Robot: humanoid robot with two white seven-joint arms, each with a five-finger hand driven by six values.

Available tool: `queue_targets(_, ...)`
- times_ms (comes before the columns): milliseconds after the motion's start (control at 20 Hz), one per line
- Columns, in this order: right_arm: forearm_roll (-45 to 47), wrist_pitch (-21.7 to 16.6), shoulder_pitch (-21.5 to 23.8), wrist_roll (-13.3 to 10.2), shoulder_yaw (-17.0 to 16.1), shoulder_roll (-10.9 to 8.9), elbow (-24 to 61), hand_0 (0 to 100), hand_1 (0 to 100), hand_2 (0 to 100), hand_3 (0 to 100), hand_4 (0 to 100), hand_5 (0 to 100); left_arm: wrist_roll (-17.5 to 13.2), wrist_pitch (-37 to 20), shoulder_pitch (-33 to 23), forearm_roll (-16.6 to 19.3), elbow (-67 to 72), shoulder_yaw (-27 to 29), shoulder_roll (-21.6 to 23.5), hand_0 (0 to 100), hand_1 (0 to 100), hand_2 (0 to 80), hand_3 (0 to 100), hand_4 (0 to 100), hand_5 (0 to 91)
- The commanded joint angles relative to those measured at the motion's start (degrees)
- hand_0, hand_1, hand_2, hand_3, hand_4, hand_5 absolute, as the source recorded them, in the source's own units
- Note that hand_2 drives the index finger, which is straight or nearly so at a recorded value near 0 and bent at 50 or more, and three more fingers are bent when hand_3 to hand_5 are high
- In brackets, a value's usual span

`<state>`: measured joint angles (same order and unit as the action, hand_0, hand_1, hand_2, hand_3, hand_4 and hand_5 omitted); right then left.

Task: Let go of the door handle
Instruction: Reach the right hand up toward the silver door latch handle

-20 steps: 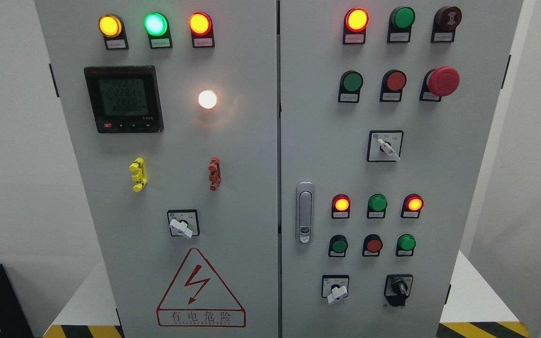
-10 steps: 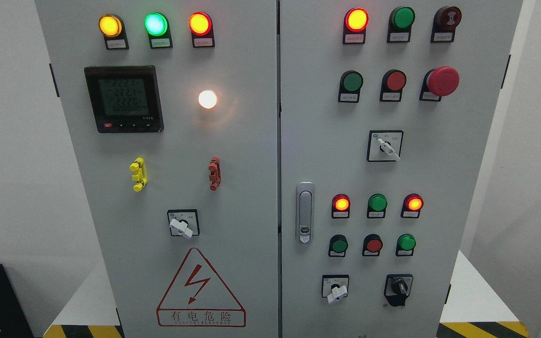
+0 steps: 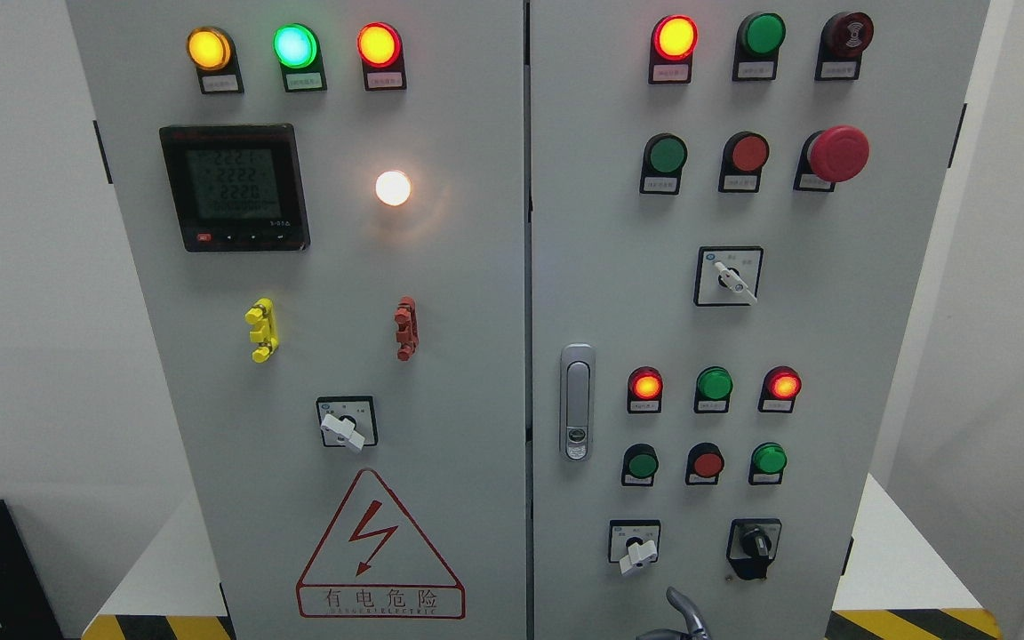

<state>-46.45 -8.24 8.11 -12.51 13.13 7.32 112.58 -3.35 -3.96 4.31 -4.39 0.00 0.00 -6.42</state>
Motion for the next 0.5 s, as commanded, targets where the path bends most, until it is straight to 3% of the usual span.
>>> queue_targets(0,-15.49,1.47,-7.48,-0.23,0.31,0.33,-0.16,43,33,0,76,77,79,0.01,0.00,0.00,0.00,-1.14,-1.23,0.00,0,0,2.2,9,1,0.0)
queue_targets(200,-21.04,1.82,-10.47,-0.15,0.40,0.41,-2.36,44,33,0,80,83,87,0.01,0.00,0.00,0.00,-1.14,-1.23,0.00,0,0,2.1,9,1,0.0)
queue_targets(450,-28.25,6.74,-14.86,0.12,0.49,0.41,-5.61,44,32,0,84,85,91,0.01,0.00,0.00,0.00,-1.14,-1.23,0.00,0,0,2.2,9,1,0.0)
